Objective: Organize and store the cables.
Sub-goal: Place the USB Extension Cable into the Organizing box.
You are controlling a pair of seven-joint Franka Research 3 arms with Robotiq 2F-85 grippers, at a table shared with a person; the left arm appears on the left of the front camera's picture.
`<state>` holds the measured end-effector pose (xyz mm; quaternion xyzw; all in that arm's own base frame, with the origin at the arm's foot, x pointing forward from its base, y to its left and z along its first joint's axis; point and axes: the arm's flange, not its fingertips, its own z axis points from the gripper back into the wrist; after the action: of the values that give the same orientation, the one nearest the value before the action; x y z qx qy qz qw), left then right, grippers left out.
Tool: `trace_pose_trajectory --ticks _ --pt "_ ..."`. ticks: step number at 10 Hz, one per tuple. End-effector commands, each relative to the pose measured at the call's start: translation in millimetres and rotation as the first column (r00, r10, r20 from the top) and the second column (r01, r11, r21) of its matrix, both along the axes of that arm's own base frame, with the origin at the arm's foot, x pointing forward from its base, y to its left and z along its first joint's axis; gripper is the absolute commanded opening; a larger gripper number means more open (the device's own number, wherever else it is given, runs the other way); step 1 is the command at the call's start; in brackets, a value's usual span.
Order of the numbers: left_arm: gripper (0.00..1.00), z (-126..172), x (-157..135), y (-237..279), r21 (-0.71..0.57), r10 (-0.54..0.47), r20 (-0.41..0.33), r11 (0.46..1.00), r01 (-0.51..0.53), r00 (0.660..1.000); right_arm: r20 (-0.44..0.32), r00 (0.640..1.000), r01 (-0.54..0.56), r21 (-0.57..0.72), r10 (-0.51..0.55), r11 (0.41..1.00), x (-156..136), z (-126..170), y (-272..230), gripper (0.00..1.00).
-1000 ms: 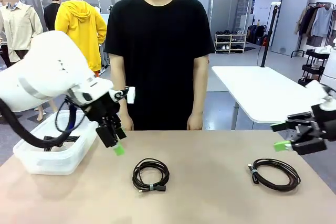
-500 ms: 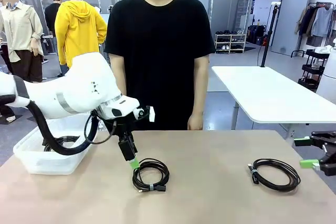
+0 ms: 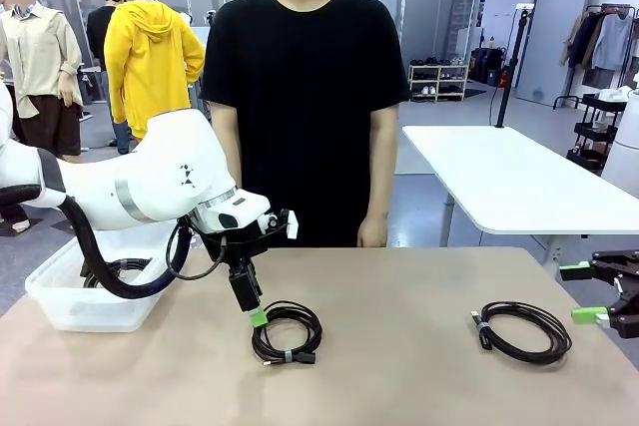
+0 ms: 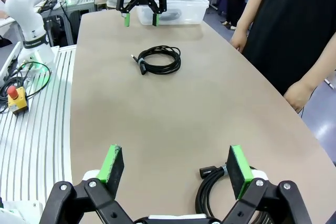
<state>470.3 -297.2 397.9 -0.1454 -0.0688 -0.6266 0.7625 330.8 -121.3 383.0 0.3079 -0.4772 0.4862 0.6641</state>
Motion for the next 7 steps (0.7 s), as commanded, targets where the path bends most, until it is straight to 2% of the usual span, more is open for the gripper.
trace_pose_trajectory --ticks 1,2,4,6,7 --pt "1.00 3.4 -1.6 1.2 -0.010 -0.002 0.001 1.000 0.002 1.000 -0.017 1.000 0.016 0.021 -0.016 1.000 2.3 2.5 1.2 1.00" --pt "1.00 0.0 0.0 0.0 0.000 0.000 0.000 1.000 0.000 1.000 -0.017 1.000 0.016 0.021 -0.016 1.000 2.3 2.5 1.2 1.00" --pt "1.00 -13.1 -16.9 -34.3 0.071 -0.041 0.117 0.997 0.033 0.992 -0.017 1.000 0.016 0.021 -0.016 1.000 2.3 2.5 1.2 1.00" --pt "1.00 -34.7 -31.0 -48.6 0.098 -0.062 0.128 0.994 0.049 0.990 -0.017 1.000 0.016 0.021 -0.016 1.000 2.3 2.5 1.2 1.00" --pt "1.00 -44.7 -34.5 -51.5 0.105 -0.041 0.136 0.994 0.027 0.990 -0.017 1.000 0.016 0.021 -0.016 1.000 2.3 2.5 1.2 1.00"
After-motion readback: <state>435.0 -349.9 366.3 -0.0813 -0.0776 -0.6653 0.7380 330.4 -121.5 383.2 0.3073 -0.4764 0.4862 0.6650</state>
